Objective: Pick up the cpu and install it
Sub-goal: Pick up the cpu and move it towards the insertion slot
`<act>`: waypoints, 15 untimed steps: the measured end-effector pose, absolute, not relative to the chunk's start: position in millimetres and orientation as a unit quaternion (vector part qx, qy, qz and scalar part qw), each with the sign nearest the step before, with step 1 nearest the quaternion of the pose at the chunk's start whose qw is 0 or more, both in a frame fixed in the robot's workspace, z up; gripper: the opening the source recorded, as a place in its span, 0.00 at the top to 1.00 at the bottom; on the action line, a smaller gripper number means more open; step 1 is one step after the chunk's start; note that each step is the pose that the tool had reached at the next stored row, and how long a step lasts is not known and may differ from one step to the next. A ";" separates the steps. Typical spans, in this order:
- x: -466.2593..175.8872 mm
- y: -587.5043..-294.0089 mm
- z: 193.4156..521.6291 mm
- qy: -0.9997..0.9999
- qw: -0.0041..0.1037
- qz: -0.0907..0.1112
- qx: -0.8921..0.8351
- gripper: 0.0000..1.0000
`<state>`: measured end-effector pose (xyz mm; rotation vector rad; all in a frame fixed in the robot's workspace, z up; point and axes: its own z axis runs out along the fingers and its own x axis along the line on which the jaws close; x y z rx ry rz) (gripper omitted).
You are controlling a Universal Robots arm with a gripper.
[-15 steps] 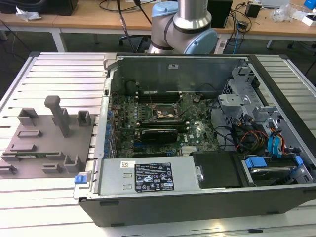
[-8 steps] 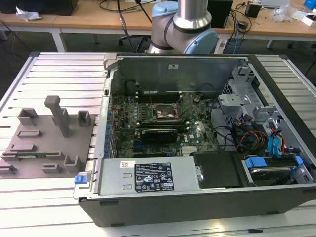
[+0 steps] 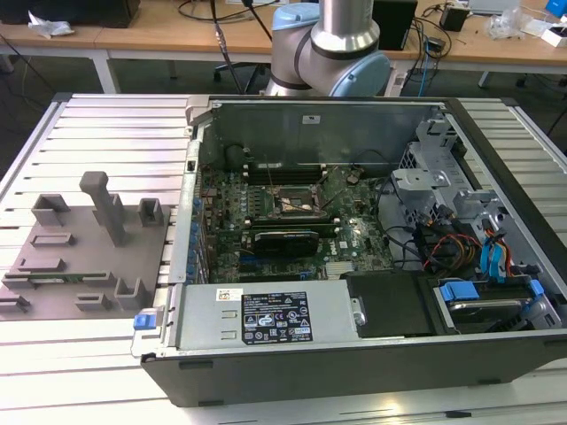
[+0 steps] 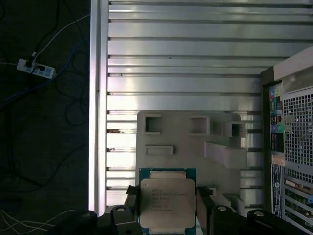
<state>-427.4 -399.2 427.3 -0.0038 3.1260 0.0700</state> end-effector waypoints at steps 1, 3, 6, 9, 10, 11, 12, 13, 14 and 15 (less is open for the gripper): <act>-427.4 -399.2 428.2 1.000 0.007 0.022 -0.001 0.45; -427.4 -399.2 429.0 1.000 0.007 0.022 -0.001 0.45; -427.4 -399.2 429.2 1.000 0.007 0.022 -0.001 0.45; -425.3 -399.2 429.2 1.000 0.007 0.022 -0.001 0.45; -423.2 -399.2 429.2 1.000 0.007 0.022 -0.001 0.45; -420.7 -399.2 429.2 1.000 0.007 0.022 -0.001 0.45; -418.4 -399.2 429.2 1.000 0.007 0.022 -0.001 0.45; -416.7 -399.2 429.2 1.000 0.007 0.022 -0.001 0.45; -414.1 -399.2 429.2 1.000 0.007 0.022 -0.001 0.45; -412.0 -399.2 429.2 1.000 0.007 0.022 -0.001 0.45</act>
